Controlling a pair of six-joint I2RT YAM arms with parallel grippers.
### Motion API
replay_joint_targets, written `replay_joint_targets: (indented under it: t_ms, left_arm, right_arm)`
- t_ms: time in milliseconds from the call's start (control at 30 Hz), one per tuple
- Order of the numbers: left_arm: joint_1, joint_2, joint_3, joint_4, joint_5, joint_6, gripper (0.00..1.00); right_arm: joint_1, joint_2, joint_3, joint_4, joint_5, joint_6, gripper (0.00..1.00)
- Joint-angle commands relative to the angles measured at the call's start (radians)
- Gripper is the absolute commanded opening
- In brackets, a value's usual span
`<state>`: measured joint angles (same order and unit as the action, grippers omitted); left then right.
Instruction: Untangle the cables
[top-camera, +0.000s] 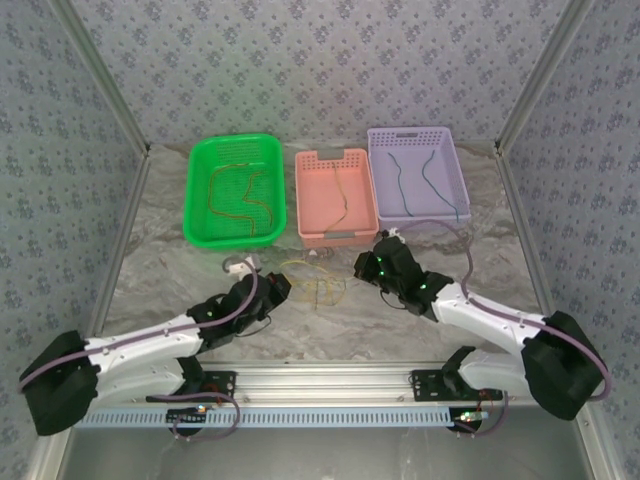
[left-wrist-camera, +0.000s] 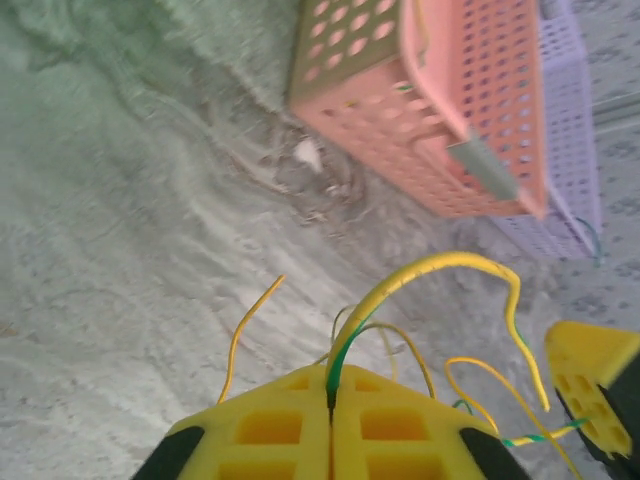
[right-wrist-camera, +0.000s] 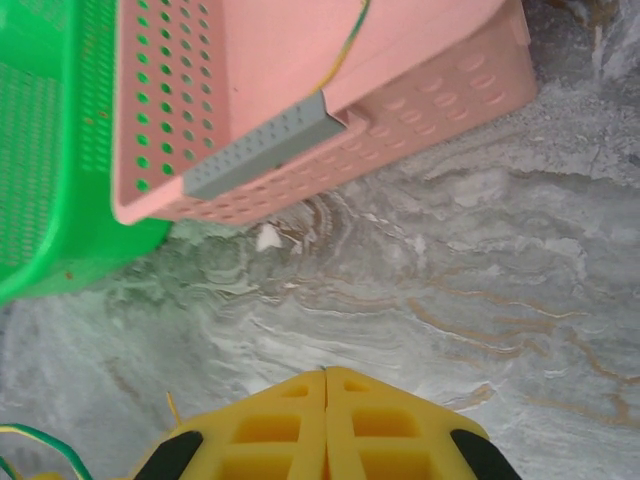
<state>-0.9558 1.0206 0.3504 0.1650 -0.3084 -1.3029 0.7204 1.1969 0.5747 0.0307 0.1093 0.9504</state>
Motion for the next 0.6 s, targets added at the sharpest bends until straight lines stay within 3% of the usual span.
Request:
replay_joint_targets:
  t_ms: [0,100,200,333,500,567]
  left_arm:
    - [0.005,0.059,-0.025,-0.051,-0.039,-0.041,0.22]
    - [-0.005,0.065,-0.008,-0.135,-0.037,-0.046,0.46]
    - [-0.016,-0.010,0.061,-0.327,-0.079,0.002,0.58]
    - [-0.014,-0.091,0.171,-0.471,-0.103,0.226,0.58]
    - [0.004,0.056,0.355,-0.507,0.131,0.593,0.50]
    - [-0.018,0.152,0.430,-0.547,0.155,0.700,0.46]
  right_arm:
    - [0.007,0.048,0.033,-0.069,0.090,-0.101,0.00]
    - [0.041,0.093,0.060,-0.076,0.113,-0.190,0.00]
    - [0.075,0.120,0.084,-0.092,0.138,-0.280,0.00]
    - [0.097,0.134,0.114,-0.130,0.172,-0.371,0.00]
    - [0.090,0.142,0.140,-0.142,0.163,-0.421,0.00]
    - [0.082,0.148,0.147,-0.137,0.147,-0.427,0.00]
